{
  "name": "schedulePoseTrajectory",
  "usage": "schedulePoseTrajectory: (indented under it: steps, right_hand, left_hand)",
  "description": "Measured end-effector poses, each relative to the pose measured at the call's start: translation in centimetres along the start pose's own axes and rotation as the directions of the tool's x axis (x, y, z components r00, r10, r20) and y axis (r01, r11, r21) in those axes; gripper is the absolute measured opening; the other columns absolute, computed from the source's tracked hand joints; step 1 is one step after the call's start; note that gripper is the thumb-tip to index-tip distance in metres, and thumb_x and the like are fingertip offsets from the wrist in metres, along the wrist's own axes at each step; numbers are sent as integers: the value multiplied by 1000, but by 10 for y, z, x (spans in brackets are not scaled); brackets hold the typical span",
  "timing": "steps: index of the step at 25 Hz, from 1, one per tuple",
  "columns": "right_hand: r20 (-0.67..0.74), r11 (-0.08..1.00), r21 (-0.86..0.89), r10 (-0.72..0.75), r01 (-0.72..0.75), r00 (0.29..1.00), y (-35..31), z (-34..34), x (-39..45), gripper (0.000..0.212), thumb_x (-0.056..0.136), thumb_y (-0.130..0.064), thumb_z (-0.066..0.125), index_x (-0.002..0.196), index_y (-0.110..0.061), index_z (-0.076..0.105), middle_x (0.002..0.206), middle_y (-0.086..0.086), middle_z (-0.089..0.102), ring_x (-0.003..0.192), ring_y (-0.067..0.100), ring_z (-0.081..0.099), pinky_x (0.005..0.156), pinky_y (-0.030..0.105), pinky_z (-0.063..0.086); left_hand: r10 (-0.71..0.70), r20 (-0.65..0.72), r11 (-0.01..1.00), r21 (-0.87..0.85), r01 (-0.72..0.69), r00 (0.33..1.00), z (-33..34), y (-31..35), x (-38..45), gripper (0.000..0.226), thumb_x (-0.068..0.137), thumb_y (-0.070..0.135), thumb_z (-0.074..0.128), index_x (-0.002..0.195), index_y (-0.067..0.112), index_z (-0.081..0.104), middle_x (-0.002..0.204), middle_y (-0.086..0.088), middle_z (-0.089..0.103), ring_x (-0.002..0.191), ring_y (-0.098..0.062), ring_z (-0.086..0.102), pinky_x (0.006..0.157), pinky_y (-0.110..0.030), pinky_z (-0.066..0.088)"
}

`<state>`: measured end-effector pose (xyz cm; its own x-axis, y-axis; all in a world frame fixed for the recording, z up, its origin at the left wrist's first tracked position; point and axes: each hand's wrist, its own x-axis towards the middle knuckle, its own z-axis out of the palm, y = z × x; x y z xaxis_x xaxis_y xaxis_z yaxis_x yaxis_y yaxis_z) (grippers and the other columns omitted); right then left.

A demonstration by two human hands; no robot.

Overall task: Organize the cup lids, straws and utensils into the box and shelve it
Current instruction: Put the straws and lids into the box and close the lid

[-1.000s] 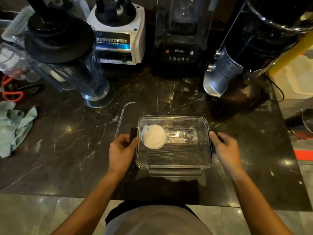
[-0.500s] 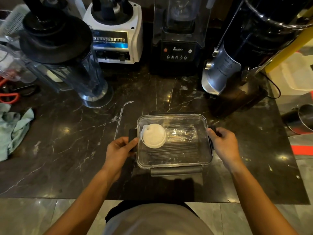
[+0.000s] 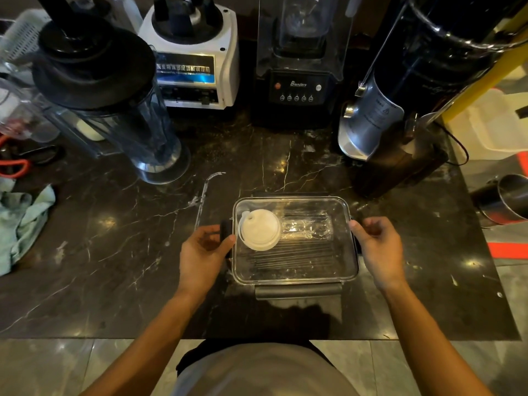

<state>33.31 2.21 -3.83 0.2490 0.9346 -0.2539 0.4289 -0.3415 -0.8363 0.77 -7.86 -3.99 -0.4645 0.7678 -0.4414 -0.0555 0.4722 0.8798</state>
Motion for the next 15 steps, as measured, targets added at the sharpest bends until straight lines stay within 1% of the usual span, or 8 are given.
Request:
schedulePoseTrajectory:
  steps: [2, 3, 5, 8, 11, 13, 14, 15]
  right_hand:
    - [-70, 949, -275, -179, 154, 981, 2, 3, -5, 28, 93, -43, 71, 97, -15, 73, 87, 4, 68, 78, 21, 62, 70, 36, 48]
    - [-72, 924, -333, -224, 188, 972, 2, 5, -7, 32, 95, -44, 67, 92, -13, 75, 83, 5, 67, 74, 19, 59, 66, 33, 42]
    - [-63, 932, -315, -212, 182, 975, 2, 7, -11, 36, 98, -45, 64, 82, -15, 76, 71, 0, 66, 65, 12, 58, 58, 30, 37]
    - [-46, 954, -254, -174, 157, 984, 2, 6, -10, 33, 97, -46, 64, 77, -22, 75, 62, -10, 66, 62, 4, 62, 54, 28, 41]
    - [-44, 977, -199, -92, 81, 995, 1, 7, -7, 34, 96, -47, 64, 77, -21, 76, 65, -5, 70, 68, 16, 67, 62, 36, 51]
    - [0, 974, -208, -87, 85, 996, 0, 5, -10, 36, 95, -53, 62, 86, -21, 76, 74, -6, 72, 77, 24, 69, 65, 29, 51]
    - [36, 953, -276, -118, 123, 992, -1, 5, -15, 40, 94, -58, 61, 101, -21, 76, 90, -5, 72, 90, 24, 68, 72, 23, 49]
    - [81, 907, -376, -172, 190, 982, -2, 6, -21, 54, 91, -63, 62, 122, -19, 70, 110, -1, 67, 106, 25, 63, 84, 23, 48]
  left_hand:
    - [102, 7, 977, 187, -101, 995, 1, -2, -3, 21, 91, 27, 79, 112, 27, 75, 96, 8, 79, 93, -10, 77, 86, -35, 62]
    - [118, 41, 970, 211, -124, 992, 2, -1, -3, 16, 93, 29, 76, 109, 29, 77, 95, 11, 80, 91, -5, 76, 87, -34, 62]
    - [119, 95, 963, 232, -138, 988, 3, 0, -3, 12, 97, 30, 71, 105, 29, 79, 91, 13, 81, 87, -1, 76, 85, -35, 64]
    - [113, 108, 954, 265, -138, 988, 4, 1, 0, 13, 99, 31, 68, 101, 29, 80, 88, 15, 80, 83, -1, 76, 83, -38, 65]
    - [71, 111, 964, 246, -96, 991, 3, 6, 4, 13, 99, 30, 67, 95, 31, 80, 86, 11, 80, 83, -8, 77, 84, -47, 64]
    - [79, 142, 961, 252, -113, 987, 4, 13, 6, 12, 100, 29, 66, 105, 34, 76, 98, 10, 80, 92, -10, 75, 91, -46, 62]
    - [165, 155, 917, 340, -210, 974, 6, 18, 7, 21, 100, 29, 66, 119, 34, 72, 113, 9, 75, 104, -9, 70, 98, -43, 59]
    - [289, 188, 819, 460, -344, 939, 9, 25, 10, 36, 100, 29, 66, 136, 30, 64, 128, 7, 66, 116, -10, 62, 104, -39, 53]
